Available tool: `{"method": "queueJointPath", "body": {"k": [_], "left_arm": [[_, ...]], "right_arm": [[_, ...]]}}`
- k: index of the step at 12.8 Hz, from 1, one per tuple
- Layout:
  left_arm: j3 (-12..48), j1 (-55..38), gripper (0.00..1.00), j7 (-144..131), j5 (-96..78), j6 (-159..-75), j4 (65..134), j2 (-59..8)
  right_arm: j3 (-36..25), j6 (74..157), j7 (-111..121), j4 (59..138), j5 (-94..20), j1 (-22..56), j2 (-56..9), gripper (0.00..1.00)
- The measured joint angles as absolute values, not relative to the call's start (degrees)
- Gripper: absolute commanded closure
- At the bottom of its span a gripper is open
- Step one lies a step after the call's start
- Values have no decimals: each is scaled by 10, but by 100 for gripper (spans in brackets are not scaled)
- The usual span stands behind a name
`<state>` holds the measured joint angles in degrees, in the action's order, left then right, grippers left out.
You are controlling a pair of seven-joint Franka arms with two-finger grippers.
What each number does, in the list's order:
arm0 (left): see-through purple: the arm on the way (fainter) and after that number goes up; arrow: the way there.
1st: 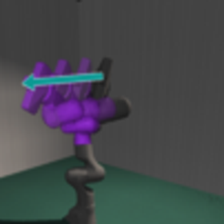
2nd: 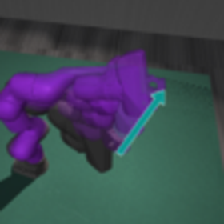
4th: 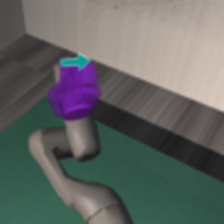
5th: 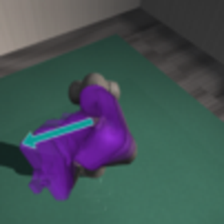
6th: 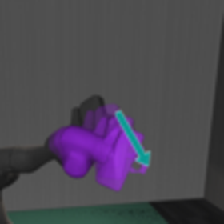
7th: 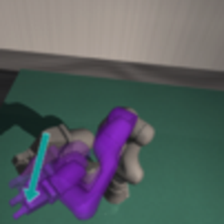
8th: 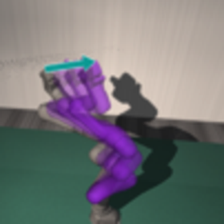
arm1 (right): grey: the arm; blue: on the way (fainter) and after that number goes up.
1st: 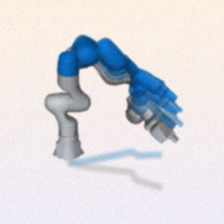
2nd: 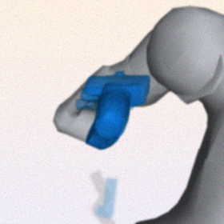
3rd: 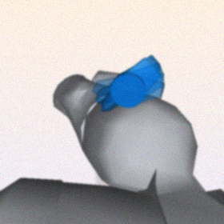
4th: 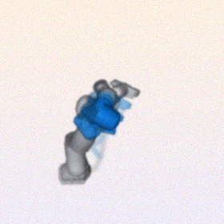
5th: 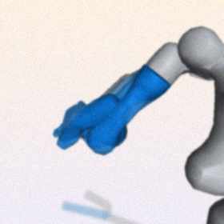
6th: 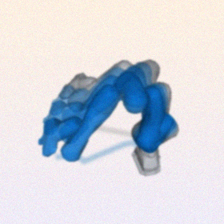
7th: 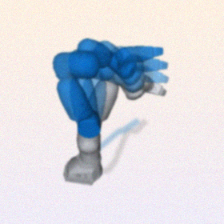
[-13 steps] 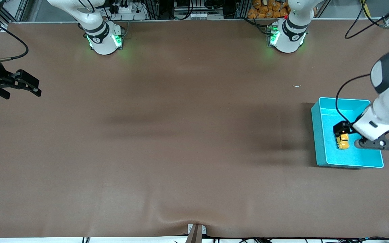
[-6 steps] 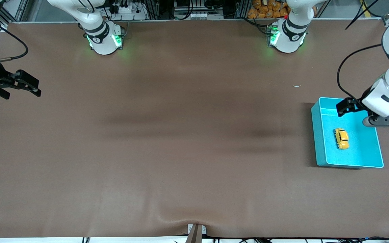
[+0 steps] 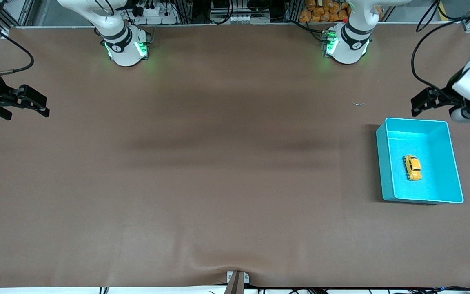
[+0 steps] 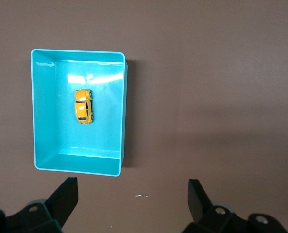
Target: Wind and store yellow beetle car
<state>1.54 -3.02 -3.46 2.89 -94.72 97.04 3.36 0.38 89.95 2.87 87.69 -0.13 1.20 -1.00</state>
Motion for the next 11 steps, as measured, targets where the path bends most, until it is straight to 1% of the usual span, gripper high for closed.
{"method": "queueJointPath", "body": {"k": [5, 11], "left_arm": [[16, -35, 0, -48, 27, -919, 939, 37], [27, -37, 0, -48, 13, -889, 932, 37]], "right_arm": [[4, 898, 29, 877, -1, 12, -10, 0], [3, 898, 28, 877, -1, 12, -10, 0]]}}
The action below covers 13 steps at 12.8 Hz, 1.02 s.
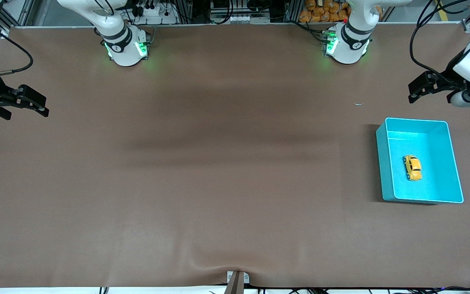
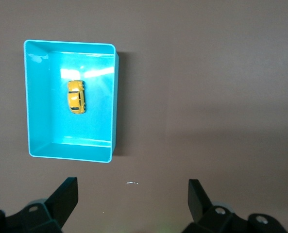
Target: Wind and store yellow beetle car
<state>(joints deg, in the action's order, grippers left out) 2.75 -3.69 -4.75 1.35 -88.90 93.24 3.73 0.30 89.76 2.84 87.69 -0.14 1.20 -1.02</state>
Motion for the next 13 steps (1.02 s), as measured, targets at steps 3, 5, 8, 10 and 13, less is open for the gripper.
{"method": "queueJointPath", "body": {"k": [3, 5, 8, 10, 13], "left_arm": [[31, -38, 0, -48, 12, -882, 932, 37], [33, -38, 0, -48, 12, -881, 931, 37], [34, -38, 0, -48, 12, -879, 931, 37], [34, -38, 0, -48, 12, -879, 931, 37], [34, -38, 0, -48, 12, -877, 931, 37]], "right_arm": [[3, 897, 28, 877, -1, 12, -10, 0], [3, 897, 28, 877, -1, 12, -10, 0], [3, 897, 28, 877, -1, 12, -10, 0], [3, 897, 28, 877, -1, 12, -10, 0], [3, 896, 28, 877, -1, 12, -10, 0]]}}
